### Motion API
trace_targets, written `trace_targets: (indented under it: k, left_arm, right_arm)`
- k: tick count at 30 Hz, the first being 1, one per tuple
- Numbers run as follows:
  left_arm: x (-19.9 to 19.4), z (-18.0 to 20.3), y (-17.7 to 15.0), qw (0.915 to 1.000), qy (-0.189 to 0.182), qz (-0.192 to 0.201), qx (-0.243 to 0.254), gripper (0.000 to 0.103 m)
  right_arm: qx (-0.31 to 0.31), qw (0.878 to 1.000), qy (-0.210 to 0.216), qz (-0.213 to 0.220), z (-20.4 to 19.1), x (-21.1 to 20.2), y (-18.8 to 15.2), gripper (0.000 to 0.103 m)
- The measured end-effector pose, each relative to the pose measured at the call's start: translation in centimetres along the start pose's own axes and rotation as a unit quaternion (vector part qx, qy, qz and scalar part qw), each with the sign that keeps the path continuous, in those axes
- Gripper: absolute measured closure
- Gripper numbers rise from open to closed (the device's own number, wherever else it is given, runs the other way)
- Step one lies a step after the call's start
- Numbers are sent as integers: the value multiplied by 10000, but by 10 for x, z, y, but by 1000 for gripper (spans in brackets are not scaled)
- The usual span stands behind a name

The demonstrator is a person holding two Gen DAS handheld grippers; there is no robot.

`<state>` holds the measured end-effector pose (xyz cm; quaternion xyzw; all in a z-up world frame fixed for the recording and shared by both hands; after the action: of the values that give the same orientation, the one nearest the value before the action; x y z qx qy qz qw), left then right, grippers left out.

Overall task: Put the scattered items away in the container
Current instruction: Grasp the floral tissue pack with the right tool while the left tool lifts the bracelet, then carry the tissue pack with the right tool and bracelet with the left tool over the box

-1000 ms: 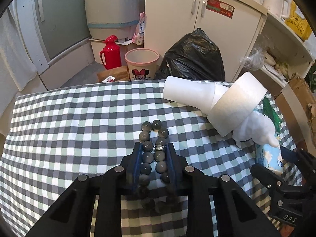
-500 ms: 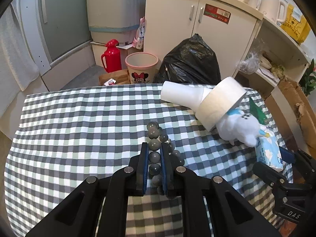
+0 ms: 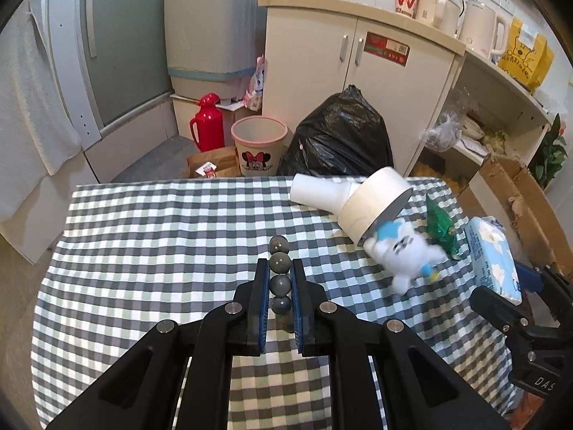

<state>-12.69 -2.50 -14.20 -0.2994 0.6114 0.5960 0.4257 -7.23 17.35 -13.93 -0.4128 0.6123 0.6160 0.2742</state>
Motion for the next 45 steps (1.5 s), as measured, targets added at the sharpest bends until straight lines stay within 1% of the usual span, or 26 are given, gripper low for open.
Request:
trace_targets:
  k: [14,18,27,33,40,45]
  left_arm:
    - [-64,3,-11,9981,164,591,-108,92]
    - [-87,2,-16,9962,263,816,-153,92]
    - [-135,3,-28,9915,329,1245,-191,92]
    - [-161,6,-36,9875,421,1504,-206,92]
    - [-181,12,-40,9847,406,1685,-199,92]
    - [-185,16,-40,9839,405,1728,-198,92]
  right_arm:
    - [-189,9985,112,493,-19,-45,0,35]
    - [-243,9975,158,649,-26,-59,-3,35]
    - [-362,9945,184,962,-40,-90,-6,35]
    - [-450,9915,180,1205,-48,-114,-8,35]
    - [-515,9893,190,1354,-55,-130,-11,35]
    - [-539,9883,160,1417,-54,-137,-11,35]
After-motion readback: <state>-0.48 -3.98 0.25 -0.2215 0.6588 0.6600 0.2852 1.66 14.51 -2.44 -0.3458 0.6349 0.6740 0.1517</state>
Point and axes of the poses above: each gripper's, at about its wrist camera, not at the fingertips, and x roughly the way its jaws point, z to its right, y to its top, the point moved 2 cm from there along x, roughly the way its jaws point, and after that the axes turned 12 degrees about -z, right-handed, at the moved point
